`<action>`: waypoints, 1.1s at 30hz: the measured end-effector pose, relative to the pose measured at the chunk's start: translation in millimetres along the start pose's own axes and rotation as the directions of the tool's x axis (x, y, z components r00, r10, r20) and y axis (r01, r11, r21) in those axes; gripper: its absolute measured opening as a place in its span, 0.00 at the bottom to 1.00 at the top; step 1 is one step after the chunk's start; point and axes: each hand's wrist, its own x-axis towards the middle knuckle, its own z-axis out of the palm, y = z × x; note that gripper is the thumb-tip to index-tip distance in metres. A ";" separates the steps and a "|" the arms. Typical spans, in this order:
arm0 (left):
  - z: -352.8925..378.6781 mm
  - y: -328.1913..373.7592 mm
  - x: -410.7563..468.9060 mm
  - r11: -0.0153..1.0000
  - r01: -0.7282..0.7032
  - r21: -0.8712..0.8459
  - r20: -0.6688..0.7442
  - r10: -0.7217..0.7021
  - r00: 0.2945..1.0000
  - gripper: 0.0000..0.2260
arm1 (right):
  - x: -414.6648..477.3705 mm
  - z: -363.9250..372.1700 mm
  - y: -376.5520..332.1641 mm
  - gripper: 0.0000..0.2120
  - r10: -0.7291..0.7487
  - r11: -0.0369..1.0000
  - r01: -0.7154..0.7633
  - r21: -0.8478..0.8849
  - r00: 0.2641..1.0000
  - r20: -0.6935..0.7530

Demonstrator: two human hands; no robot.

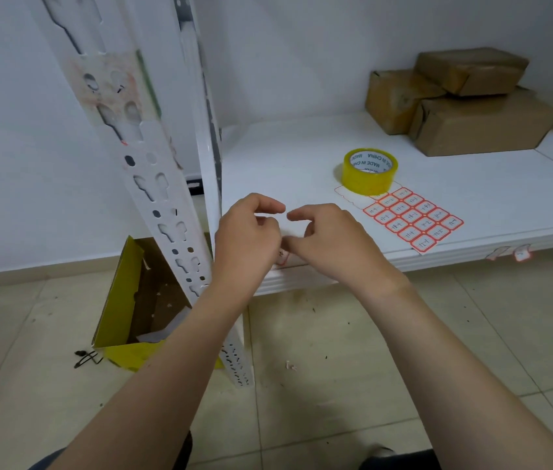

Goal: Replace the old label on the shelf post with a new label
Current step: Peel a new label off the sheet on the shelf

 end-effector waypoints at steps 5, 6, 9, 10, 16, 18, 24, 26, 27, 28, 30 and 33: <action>24.5 25.1 17.9 0.997 -0.064 0.032 0.045 0.063 0.997 0.15 | 5.8 -33.7 33.5 0.13 0.045 0.997 -0.033 0.071 0.983 -0.179; 32.1 33.0 22.3 0.995 -0.095 0.039 0.069 0.093 0.993 0.14 | 6.1 -40.3 42.5 0.12 0.066 0.996 -0.052 0.069 0.973 -0.221; 59.0 54.8 38.2 0.979 -0.186 0.078 0.144 0.174 0.974 0.11 | 5.3 -57.0 67.3 0.11 0.121 0.993 -0.113 0.042 0.944 -0.307; 68.9 59.9 44.4 0.972 -0.210 0.106 0.177 0.189 0.966 0.11 | 5.5 -60.9 74.8 0.11 0.132 0.991 -0.131 0.027 0.937 -0.322; 123.6 66.6 77.8 0.894 -0.268 0.360 0.361 0.132 0.923 0.21 | 5.2 -69.8 100.0 0.18 0.164 0.969 -0.211 -0.127 0.938 -0.304; 134.1 64.1 84.8 0.866 -0.282 0.413 0.394 0.109 0.913 0.26 | 4.4 -67.2 103.2 0.18 0.130 0.953 -0.199 -0.226 0.949 -0.286; 150.5 54.6 99.4 0.837 -0.293 0.463 0.412 0.089 0.907 0.25 | 7.1 -61.8 107.5 0.16 0.193 0.935 -0.241 -0.260 0.961 -0.198; 152.1 54.5 102.7 0.840 -0.296 0.455 0.391 0.110 0.914 0.22 | 9.0 -62.8 107.3 0.16 0.209 0.930 -0.254 -0.266 0.960 -0.188; 153.2 55.0 104.0 0.841 -0.298 0.451 0.380 0.121 0.917 0.21 | 10.0 -63.6 107.3 0.16 0.211 0.926 -0.257 -0.275 0.959 -0.187; 154.1 55.5 105.3 0.839 -0.303 0.451 0.370 0.133 0.919 0.20 | 10.9 -64.3 107.2 0.17 0.216 0.923 -0.262 -0.282 0.959 -0.182; 156.7 55.4 107.5 0.832 -0.312 0.459 0.351 0.153 0.924 0.18 | 12.5 -65.6 107.5 0.18 0.238 0.917 -0.278 -0.285 0.957 -0.168; 159.8 52.6 109.7 0.836 -0.312 0.451 0.340 0.162 0.926 0.19 | 12.8 -66.5 108.2 0.19 0.251 0.901 -0.291 -0.321 0.955 -0.159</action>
